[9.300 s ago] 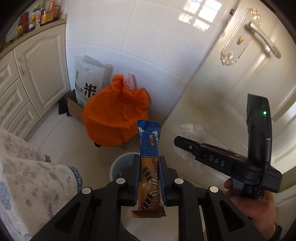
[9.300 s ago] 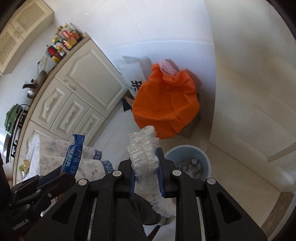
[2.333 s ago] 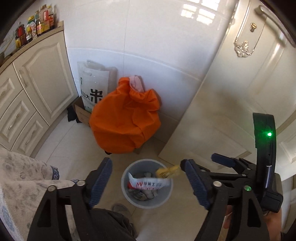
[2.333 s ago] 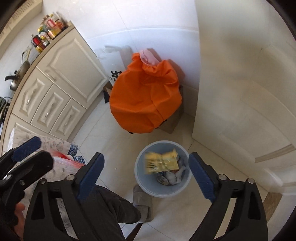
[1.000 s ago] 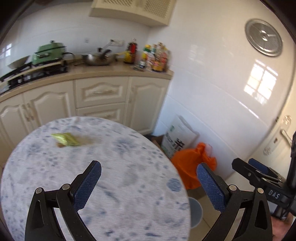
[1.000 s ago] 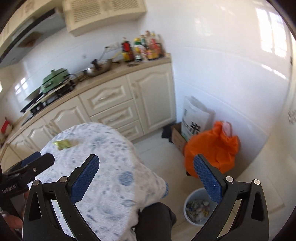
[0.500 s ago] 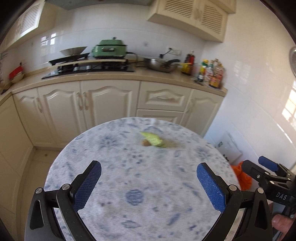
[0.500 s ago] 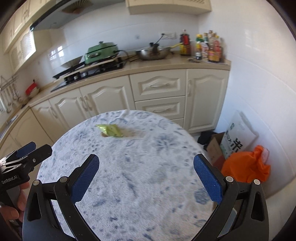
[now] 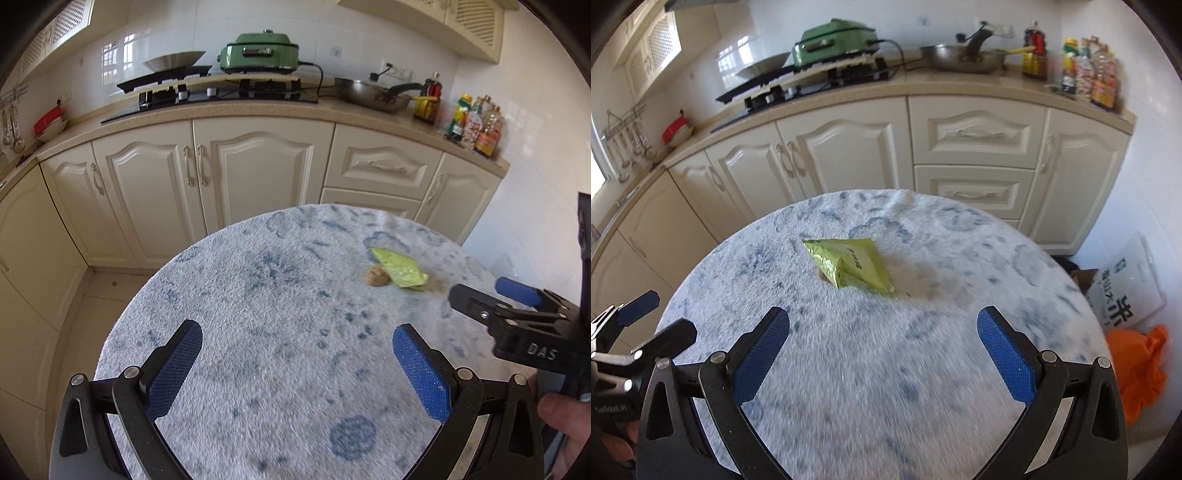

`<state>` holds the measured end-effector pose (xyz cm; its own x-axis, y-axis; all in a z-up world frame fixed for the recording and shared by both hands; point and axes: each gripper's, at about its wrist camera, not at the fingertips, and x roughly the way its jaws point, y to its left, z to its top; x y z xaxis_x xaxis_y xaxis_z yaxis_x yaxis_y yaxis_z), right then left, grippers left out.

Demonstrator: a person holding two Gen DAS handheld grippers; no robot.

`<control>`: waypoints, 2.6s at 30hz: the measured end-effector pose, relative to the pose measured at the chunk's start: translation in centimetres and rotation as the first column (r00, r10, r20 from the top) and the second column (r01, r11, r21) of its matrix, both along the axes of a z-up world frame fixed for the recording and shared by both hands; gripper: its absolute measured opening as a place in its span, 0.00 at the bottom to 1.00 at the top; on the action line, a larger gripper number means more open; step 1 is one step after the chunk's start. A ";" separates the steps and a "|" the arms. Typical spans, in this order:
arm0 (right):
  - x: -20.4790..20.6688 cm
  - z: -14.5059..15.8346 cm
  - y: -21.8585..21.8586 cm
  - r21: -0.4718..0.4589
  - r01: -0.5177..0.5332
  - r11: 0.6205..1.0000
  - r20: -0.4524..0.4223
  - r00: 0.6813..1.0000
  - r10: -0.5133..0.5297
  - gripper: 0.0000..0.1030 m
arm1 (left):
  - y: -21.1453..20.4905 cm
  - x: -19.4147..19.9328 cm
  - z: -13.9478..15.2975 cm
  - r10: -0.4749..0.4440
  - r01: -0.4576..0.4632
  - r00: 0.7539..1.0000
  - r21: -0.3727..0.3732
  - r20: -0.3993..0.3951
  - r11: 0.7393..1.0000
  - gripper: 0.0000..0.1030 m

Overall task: Collect trash
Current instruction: 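Grasp the green wrapper with the right tool while the left tool grasps the brown lump, then carry the green wrapper and brown lump with both tools to the bin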

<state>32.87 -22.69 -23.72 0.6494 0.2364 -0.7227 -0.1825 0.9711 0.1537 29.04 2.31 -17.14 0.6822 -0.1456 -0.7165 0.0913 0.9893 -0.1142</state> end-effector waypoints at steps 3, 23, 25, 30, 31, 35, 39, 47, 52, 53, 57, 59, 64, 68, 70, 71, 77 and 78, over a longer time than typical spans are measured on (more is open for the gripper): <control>3.1 -1.6 1.2 0.015 -0.038 0.999 -0.025 0.999 0.038 0.92 | -0.7 2.8 -1.3 0.000 0.000 1.000 0.009 -0.021 1.000 0.99; 5.8 -4.5 -3.1 0.152 -0.079 0.985 -0.059 0.994 0.088 0.21 | -9.0 13.7 -7.7 -0.174 0.176 0.984 0.059 -0.040 0.983 0.99; 5.6 -4.2 -3.6 0.143 -0.069 0.987 -0.052 0.996 0.077 0.20 | -9.7 14.9 -8.4 -0.191 0.194 0.980 0.073 -0.051 0.978 0.97; 5.3 -4.5 -4.7 0.132 -0.061 0.989 -0.075 0.995 0.072 0.21 | -11.8 17.1 -10.0 -0.223 0.230 0.972 0.125 -0.070 0.965 0.87; 5.4 -4.7 -4.9 0.133 -0.056 0.989 -0.080 0.995 0.067 0.22 | -12.2 17.2 -10.1 -0.238 0.245 0.969 0.123 -0.067 0.962 0.80; 5.5 -4.9 -5.2 0.135 -0.039 0.990 -0.087 0.995 0.051 0.37 | -13.1 17.4 -10.1 -0.274 0.277 0.961 0.111 -0.046 0.954 0.46; 5.2 -4.7 -5.6 0.141 0.002 0.990 -0.093 0.996 0.011 0.69 | -13.3 17.4 -10.3 -0.295 0.298 0.954 0.091 -0.048 0.950 0.21; 5.7 -4.5 -7.5 0.081 0.122 0.989 -0.055 0.992 -0.117 0.72 | -10.1 15.9 -10.1 -0.241 0.241 0.969 -0.018 -0.050 0.970 0.21; 7.5 -5.0 -5.1 0.026 0.010 1.000 -0.025 1.000 -0.009 0.58 | -8.6 14.3 -9.4 -0.213 0.211 0.975 -0.039 -0.055 0.977 0.21; 7.6 -5.1 -4.4 -0.015 -0.001 1.000 -0.017 1.000 0.001 0.47 | -8.5 14.0 -9.2 -0.207 0.205 0.977 -0.038 -0.055 0.978 0.21; 6.5 -5.2 -3.7 -0.018 -0.021 1.000 -0.018 1.000 0.020 0.35 | -8.2 12.1 -8.1 -0.197 0.195 0.980 -0.044 -0.042 0.980 0.21; 5.3 -5.2 -4.0 0.018 -0.019 1.000 -0.026 0.999 0.019 0.35 | -8.3 10.7 -7.5 -0.198 0.196 0.980 -0.044 -0.033 0.980 0.21; 0.6 -3.7 -5.3 0.069 -0.004 0.998 -0.010 1.000 0.005 0.35 | -8.7 7.0 -5.2 -0.228 0.227 0.974 -0.060 0.004 0.972 0.21; -4.7 -1.3 -7.4 0.092 0.028 0.995 0.028 0.999 -0.030 0.35 | -10.0 3.5 -2.7 -0.270 0.273 0.962 -0.077 0.050 0.959 0.21; -6.9 -0.2 -8.4 0.092 0.046 0.995 0.047 0.998 -0.051 0.35 | -11.0 1.3 -1.5 -0.296 0.301 0.952 -0.079 0.077 0.950 0.21; -8.6 0.5 -9.5 0.101 0.062 0.993 0.059 0.996 -0.068 0.35 | -11.7 0.1 -0.9 -0.314 0.321 0.945 -0.080 0.091 0.944 0.21; -16.3 3.1 -14.9 0.118 0.179 0.977 0.116 0.974 -0.193 0.35 | -16.1 -6.6 1.8 -0.425 0.439 0.892 -0.073 0.154 0.896 0.21; -17.1 3.3 -15.6 0.119 0.192 0.974 0.119 0.971 -0.206 0.35 | -17.0 -7.6 2.2 -0.442 0.457 0.882 -0.069 0.162 0.887 0.21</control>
<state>15.79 -38.27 -20.42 0.7777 0.1635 -0.6070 -0.0127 0.9695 0.2449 21.41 -14.67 -14.98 0.6167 -0.5273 -0.5845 0.5455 0.8216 -0.1656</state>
